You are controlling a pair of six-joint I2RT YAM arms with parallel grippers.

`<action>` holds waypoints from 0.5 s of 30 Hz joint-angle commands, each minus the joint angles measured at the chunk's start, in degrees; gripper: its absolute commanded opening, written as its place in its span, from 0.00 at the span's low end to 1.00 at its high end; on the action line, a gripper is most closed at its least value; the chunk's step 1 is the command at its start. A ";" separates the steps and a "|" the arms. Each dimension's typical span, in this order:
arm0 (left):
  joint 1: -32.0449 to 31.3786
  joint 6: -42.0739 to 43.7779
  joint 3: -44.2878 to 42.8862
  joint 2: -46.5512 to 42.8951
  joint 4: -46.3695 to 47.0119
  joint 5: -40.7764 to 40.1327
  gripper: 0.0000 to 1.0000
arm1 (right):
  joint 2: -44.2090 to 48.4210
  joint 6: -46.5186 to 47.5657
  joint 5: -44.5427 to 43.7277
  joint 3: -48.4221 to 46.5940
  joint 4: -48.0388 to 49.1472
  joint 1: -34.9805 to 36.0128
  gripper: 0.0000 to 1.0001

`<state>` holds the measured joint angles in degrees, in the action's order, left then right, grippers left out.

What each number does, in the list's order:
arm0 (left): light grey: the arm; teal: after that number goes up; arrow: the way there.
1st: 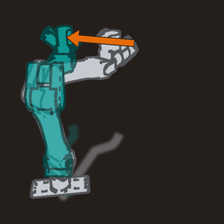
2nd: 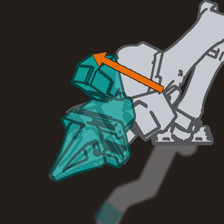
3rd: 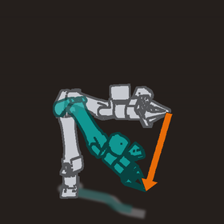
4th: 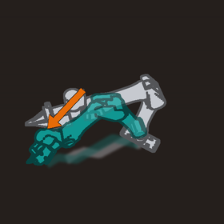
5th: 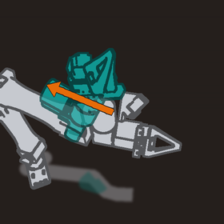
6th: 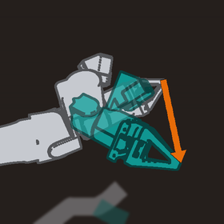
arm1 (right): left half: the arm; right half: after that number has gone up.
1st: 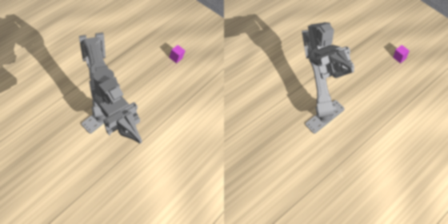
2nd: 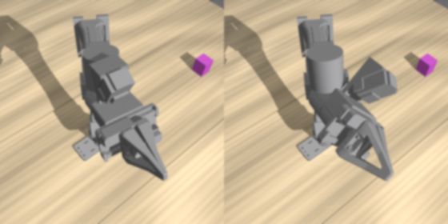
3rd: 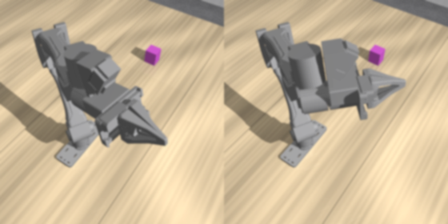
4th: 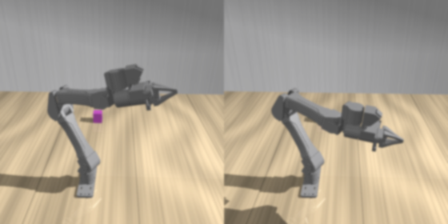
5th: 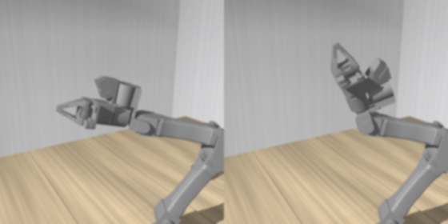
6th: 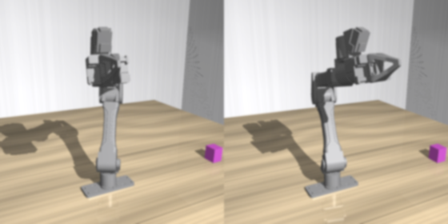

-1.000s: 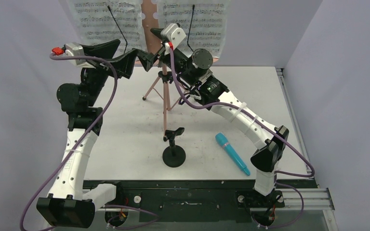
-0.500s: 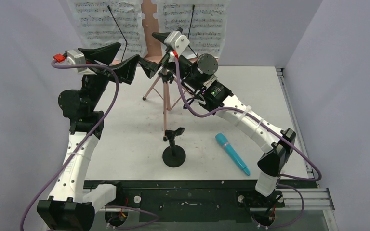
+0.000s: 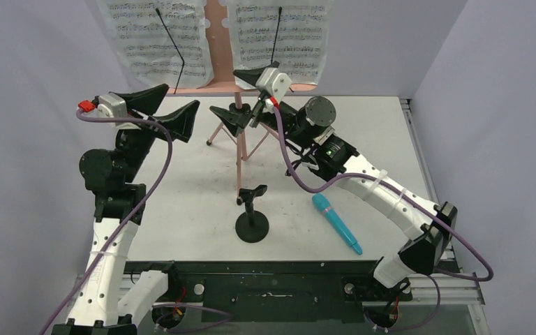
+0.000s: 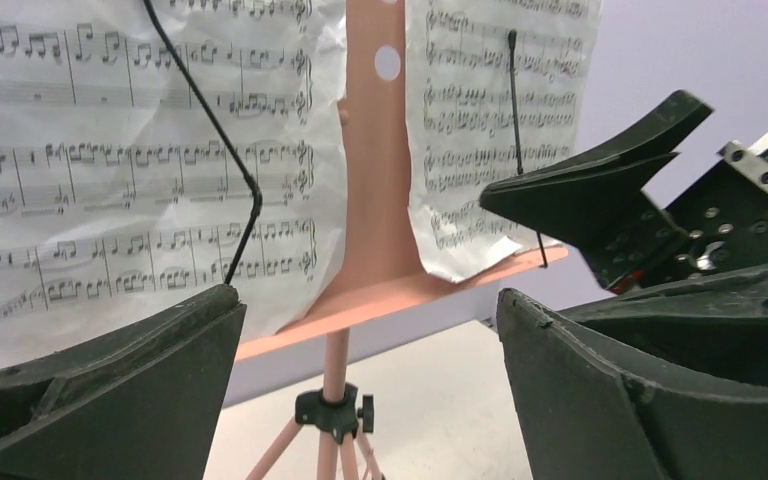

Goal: Set up the instrument practice props

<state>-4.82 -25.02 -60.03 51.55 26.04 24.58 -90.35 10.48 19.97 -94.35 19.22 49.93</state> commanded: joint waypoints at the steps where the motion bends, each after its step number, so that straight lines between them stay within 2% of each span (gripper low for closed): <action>1: 0.26 5.41 0.85 -3.02 -10.35 0.01 0.97 | 7.50 0.56 1.79 5.91 -2.00 0.25 0.93; 8: 0.25 8.14 4.80 -7.40 -20.63 3.24 0.97 | 15.83 1.77 -2.49 14.97 -10.22 0.26 0.91; 15: 0.10 8.82 8.20 -7.55 -25.72 14.58 0.97 | 23.10 4.56 -13.91 26.34 -13.72 0.17 0.90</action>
<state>-4.78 -18.02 -52.36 43.77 4.47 30.89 -71.42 13.04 14.20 -72.93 6.98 49.93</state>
